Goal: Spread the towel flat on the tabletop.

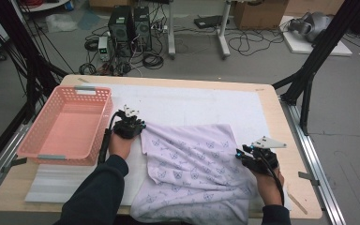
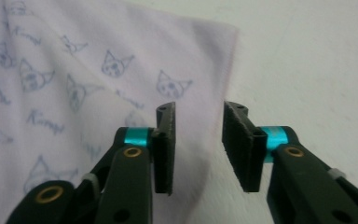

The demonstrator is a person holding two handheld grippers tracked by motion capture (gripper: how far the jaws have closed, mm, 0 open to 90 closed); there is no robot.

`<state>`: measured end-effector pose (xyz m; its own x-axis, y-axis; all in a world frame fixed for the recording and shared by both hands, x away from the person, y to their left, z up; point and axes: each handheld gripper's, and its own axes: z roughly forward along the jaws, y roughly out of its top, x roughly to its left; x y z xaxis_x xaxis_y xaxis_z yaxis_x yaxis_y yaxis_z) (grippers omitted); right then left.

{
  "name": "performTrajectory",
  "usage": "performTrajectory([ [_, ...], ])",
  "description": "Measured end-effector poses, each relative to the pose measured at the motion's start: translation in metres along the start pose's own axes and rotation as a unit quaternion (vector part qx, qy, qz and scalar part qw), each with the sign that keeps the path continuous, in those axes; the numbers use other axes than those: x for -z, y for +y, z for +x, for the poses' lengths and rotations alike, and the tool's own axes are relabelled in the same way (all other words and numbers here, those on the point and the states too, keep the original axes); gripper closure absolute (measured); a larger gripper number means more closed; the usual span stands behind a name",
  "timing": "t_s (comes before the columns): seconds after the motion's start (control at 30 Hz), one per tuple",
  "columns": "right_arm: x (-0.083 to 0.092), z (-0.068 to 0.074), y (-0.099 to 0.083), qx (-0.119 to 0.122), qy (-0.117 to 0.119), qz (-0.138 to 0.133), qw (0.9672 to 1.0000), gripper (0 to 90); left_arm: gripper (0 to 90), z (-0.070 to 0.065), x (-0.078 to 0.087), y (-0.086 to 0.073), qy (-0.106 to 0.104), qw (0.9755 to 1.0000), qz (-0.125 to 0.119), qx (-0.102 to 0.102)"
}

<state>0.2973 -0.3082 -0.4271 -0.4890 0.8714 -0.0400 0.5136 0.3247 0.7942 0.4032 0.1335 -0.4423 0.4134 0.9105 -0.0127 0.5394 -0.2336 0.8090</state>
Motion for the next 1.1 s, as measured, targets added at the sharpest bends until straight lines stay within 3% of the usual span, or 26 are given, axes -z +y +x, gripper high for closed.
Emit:
performTrajectory([
  [0.03, -0.004, 0.001, 0.004, -0.004, 0.003, -0.001, 1.0000, 59.1, 62.4, 0.000, 0.001, 0.000, -0.005, 1.0000, -0.002, 0.007],
  [0.2, -0.028, -0.011, 0.028, -0.001, -0.024, 0.004, 0.9997, 48.2, 58.6, -0.001, 0.001, -0.002, -0.025, 0.9996, 0.013, 0.007],
  [0.27, -0.041, -0.019, 0.038, -0.012, -0.022, 0.009, 0.9996, 44.1, 56.6, -0.001, -0.003, -0.004, -0.030, 0.9992, 0.027, 0.008],
  [0.37, -0.065, -0.028, 0.049, -0.015, -0.004, 0.028, 0.9995, 37.6, 55.8, -0.003, -0.005, -0.005, -0.027, 0.9994, 0.024, 0.001],
  [0.43, -0.081, -0.030, 0.053, -0.011, 0.000, 0.049, 0.9987, 33.3, 60.5, -0.002, -0.004, -0.005, -0.034, 0.9992, 0.019, -0.011],
  [0.5, -0.095, -0.029, 0.056, 0.008, 0.008, 0.064, 0.9979, 33.8, 78.3, -0.001, -0.003, -0.005, -0.044, 0.9987, 0.019, -0.014],
  [0.53, -0.101, -0.028, 0.056, 0.009, 0.016, 0.076, 0.9970, 36.4, 81.4, -0.001, -0.003, -0.005, -0.040, 0.9988, 0.020, -0.020],
  [0.6, -0.104, -0.031, 0.058, -0.007, 0.042, 0.071, 0.9966, 51.6, 83.2, 0.005, -0.003, -0.003, -0.018, 0.9996, 0.011, -0.018],
  [0.63, -0.105, -0.032, 0.060, -0.006, 0.047, 0.071, 0.9963, 61.9, 83.4, 0.010, -0.004, -0.003, -0.009, 1.0000, -0.003, 0.001],
  [0.67, -0.105, -0.033, 0.062, -0.007, 0.056, 0.072, 0.9958, 85.2, 83.5, 0.016, -0.003, -0.002, 0.000, 0.9999, -0.009, 0.012],
  [0.77, -0.110, -0.030, 0.067, 0.012, 0.064, 0.071, 0.9953, 85.8, 83.6, 0.028, -0.005, 0.005, 0.015, 0.9996, 0.001, 0.022],
  [0.9, -0.120, -0.026, 0.076, 0.055, 0.034, 0.062, 0.9960, 86.4, 82.5, 0.024, -0.007, 0.009, 0.017, 0.9997, -0.010, 0.013],
  [0.97, -0.122, -0.031, 0.080, 0.053, 0.006, 0.049, 0.9974, 86.4, 74.0, 0.021, -0.010, 0.008, 0.017, 0.9997, 0.003, 0.018],
  [1.03, -0.123, -0.039, 0.084, 0.057, -0.038, 0.038, 0.9969, 86.5, 61.9, 0.018, -0.012, 0.007, 0.012, 0.9993, 0.016, 0.033],
  [1.07, -0.121, -0.043, 0.086, 0.069, -0.074, 0.037, 0.9942, 86.5, 56.0, 0.016, -0.013, 0.007, 0.008, 0.9988, 0.021, 0.043],
  [1.1, -0.120, -0.047, 0.087, 0.078, -0.118, 0.033, 0.9893, 86.5, 51.0, 0.015, -0.013, 0.007, -0.001, 0.9983, 0.026, 0.053],
])
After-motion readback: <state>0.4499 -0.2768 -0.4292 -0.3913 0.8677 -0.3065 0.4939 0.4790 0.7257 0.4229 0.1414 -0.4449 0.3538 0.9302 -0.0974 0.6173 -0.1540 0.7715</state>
